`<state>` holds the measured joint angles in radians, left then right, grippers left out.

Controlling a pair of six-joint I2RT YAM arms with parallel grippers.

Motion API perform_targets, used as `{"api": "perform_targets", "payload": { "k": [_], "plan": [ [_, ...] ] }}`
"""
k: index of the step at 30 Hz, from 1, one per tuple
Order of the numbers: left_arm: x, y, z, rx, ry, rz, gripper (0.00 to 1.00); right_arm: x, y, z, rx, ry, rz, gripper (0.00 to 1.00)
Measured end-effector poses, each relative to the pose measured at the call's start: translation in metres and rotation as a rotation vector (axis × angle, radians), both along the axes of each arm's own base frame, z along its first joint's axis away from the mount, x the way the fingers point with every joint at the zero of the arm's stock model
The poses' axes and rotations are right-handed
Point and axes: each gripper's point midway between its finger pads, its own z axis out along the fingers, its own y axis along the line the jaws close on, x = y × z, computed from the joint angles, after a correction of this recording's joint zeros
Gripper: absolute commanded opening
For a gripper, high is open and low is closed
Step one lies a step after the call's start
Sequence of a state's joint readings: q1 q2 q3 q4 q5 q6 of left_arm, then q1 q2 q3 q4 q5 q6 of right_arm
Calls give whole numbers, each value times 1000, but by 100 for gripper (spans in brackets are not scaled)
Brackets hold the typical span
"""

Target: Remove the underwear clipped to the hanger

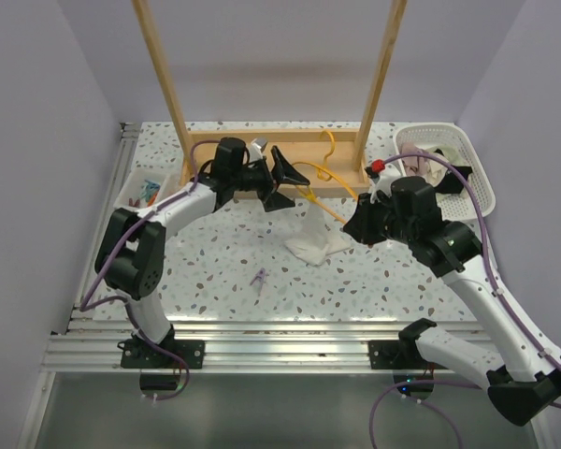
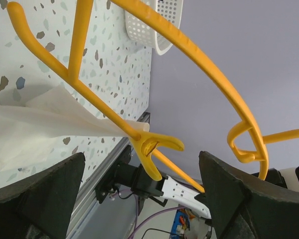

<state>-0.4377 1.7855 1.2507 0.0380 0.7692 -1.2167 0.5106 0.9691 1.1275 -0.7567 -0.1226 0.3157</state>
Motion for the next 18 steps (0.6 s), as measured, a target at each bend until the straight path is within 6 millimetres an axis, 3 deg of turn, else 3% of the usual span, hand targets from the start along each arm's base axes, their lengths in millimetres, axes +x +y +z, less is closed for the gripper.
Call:
{"api": "perform_targets", "payload": {
  "k": [14,18],
  "plan": [
    [16,-7,-4,4,17,7,100,-6,-1,-6,-38,9,32,0],
    [19,-8,-10,22,28,4,94,-7,-2,-9,-58,14,32,0]
  ]
}}
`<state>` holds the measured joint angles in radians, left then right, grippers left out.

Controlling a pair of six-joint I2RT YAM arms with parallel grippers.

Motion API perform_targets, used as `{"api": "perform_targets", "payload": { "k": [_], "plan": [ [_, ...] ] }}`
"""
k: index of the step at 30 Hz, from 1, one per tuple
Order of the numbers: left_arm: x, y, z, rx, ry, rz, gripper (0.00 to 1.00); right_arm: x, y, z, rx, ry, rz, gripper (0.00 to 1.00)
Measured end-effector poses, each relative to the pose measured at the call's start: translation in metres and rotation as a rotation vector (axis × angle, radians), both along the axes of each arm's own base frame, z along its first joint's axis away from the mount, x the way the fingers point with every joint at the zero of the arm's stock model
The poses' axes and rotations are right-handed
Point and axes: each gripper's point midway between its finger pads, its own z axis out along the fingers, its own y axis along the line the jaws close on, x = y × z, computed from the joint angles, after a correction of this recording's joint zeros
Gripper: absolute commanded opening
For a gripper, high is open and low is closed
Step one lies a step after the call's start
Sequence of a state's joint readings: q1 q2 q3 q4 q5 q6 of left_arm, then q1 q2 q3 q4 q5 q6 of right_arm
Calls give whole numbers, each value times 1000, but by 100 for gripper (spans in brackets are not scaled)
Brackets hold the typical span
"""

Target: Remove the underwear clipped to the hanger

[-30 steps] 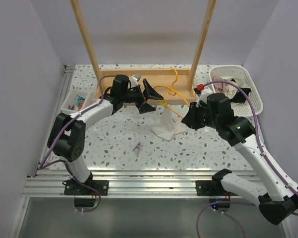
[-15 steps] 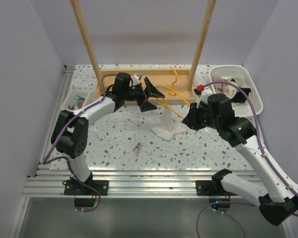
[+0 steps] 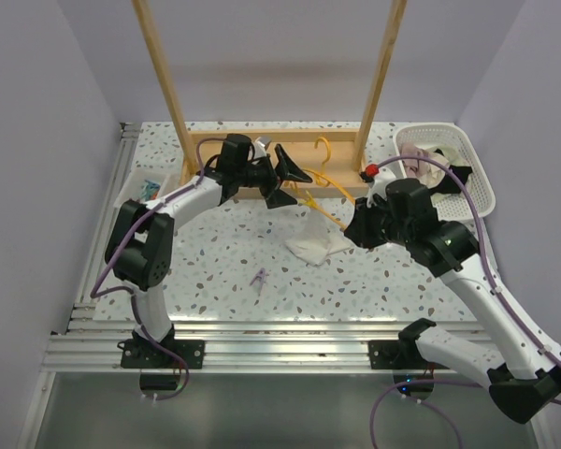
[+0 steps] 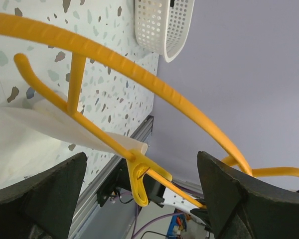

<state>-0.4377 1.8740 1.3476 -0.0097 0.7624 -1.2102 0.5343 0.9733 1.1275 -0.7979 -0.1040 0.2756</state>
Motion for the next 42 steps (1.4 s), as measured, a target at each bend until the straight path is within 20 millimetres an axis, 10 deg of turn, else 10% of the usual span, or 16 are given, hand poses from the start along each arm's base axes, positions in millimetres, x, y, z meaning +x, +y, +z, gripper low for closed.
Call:
{"api": "perform_targets", "payload": {
  "k": [12,28,42],
  "plan": [
    [-6,-1,-6,19,9,-17,84,12,-7,-3,-59,-20,-60,0],
    [9,-9,4,75,-23,16,96,20,5,3,-139,-75,-69,0],
    [21,3,-13,198,-24,93,81,20,17,-2,-234,-125,-122,0]
  ]
}}
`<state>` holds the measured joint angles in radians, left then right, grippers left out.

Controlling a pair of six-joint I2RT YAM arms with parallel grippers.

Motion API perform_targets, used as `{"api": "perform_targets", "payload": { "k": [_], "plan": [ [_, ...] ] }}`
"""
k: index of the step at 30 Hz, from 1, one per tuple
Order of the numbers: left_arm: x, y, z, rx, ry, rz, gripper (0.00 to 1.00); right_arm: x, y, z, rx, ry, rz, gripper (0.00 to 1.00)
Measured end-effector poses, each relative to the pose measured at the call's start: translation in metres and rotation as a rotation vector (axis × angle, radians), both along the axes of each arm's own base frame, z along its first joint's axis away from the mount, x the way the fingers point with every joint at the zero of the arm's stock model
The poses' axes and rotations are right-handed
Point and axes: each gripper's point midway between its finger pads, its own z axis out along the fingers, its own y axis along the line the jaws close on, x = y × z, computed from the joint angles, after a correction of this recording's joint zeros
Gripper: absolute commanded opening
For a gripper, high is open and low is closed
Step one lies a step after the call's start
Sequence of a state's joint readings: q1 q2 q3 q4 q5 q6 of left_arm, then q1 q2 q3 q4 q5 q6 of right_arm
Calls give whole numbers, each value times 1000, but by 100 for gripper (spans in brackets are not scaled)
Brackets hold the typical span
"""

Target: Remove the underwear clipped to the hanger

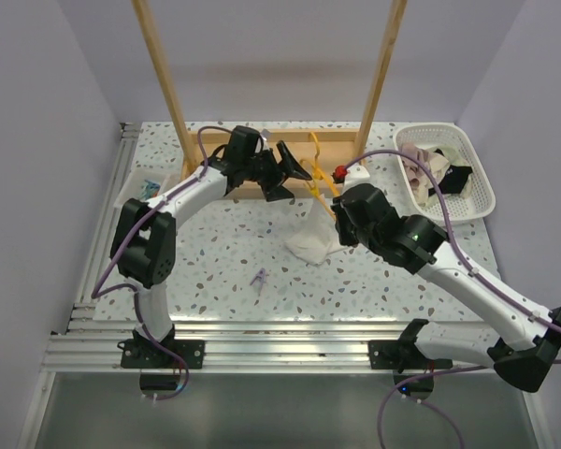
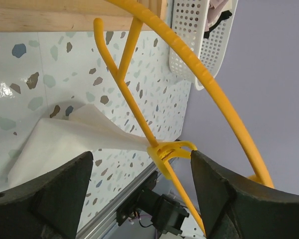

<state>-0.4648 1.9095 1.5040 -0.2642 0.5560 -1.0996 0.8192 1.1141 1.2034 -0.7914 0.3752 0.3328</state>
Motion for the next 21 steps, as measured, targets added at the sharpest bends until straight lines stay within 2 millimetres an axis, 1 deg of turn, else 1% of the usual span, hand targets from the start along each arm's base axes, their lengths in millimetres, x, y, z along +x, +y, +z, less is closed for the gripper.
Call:
{"api": "perform_targets", "payload": {
  "k": [2,3,7,9,10,13,19,20,21],
  "plan": [
    [1,1,0,8,-10,-1,75,2,-1,1,-7,-9,-21,0],
    [1,1,-1,12,-11,-1,73,4,-3,2,-7,-15,-35,0],
    [1,2,-4,22,-19,-3,61,9,-7,10,-3,-42,-77,0],
    [-1,4,-10,31,-13,-4,57,10,-6,13,5,-48,-82,0],
    [-2,5,-14,37,-7,-5,52,10,-6,13,8,-49,-83,0],
    [-6,7,-21,50,8,-6,43,10,-4,15,15,-51,-83,0],
    [-5,6,-22,45,-4,-7,43,11,-2,14,11,-48,-82,0],
    [-5,6,-23,42,-4,-6,43,12,-2,14,10,-47,-82,0],
    [-6,6,-25,40,0,-5,46,12,-1,13,8,-45,-82,0]
  ]
}}
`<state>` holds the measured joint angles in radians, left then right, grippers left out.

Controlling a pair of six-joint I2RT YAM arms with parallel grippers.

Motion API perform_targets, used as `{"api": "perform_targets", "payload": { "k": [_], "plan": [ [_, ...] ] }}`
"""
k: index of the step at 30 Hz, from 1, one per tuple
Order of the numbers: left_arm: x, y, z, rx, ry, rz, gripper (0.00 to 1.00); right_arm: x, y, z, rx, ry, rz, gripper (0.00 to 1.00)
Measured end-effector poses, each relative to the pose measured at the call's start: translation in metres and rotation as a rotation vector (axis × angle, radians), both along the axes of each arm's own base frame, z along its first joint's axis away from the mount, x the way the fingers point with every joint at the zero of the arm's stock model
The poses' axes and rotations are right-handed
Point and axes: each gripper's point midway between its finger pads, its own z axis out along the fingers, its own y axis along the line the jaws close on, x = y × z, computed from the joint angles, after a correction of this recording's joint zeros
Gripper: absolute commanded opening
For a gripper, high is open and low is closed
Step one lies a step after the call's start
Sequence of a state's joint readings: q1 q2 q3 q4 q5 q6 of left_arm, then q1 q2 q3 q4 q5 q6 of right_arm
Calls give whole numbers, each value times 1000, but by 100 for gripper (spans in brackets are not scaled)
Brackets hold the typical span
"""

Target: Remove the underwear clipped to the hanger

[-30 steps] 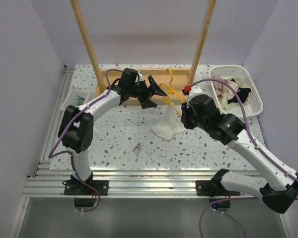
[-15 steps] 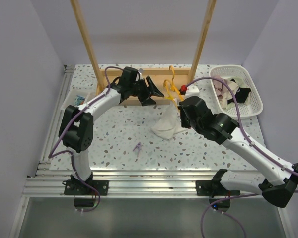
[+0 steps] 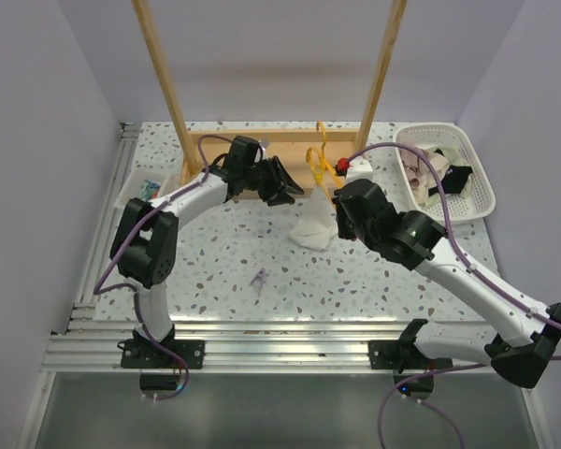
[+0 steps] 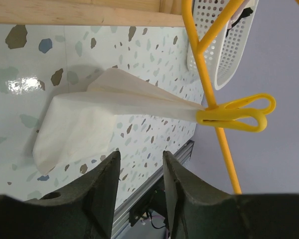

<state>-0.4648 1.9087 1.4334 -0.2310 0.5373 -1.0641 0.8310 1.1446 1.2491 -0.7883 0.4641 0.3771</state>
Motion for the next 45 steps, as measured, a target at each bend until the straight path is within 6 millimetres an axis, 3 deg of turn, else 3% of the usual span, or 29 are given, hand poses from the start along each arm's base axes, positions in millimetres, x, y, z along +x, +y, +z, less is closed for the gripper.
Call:
{"api": "perform_targets", "payload": {
  "k": [1,6,10,19,32,45],
  "plan": [
    [-1,0,-3,0,4,1,56,0,1,0,0,1,1,0],
    [-1,10,-14,16,33,47,83,-1,3,-2,-6,7,9,0],
    [8,19,0,28,-3,94,89,-2,4,-3,-9,8,13,0],
    [38,17,57,46,-158,126,90,-1,10,-5,-28,9,22,0],
    [38,4,29,90,-103,99,90,0,20,-5,-36,5,23,0],
    [43,-2,34,136,-151,128,91,4,40,-11,-18,24,-4,0]
  ]
}}
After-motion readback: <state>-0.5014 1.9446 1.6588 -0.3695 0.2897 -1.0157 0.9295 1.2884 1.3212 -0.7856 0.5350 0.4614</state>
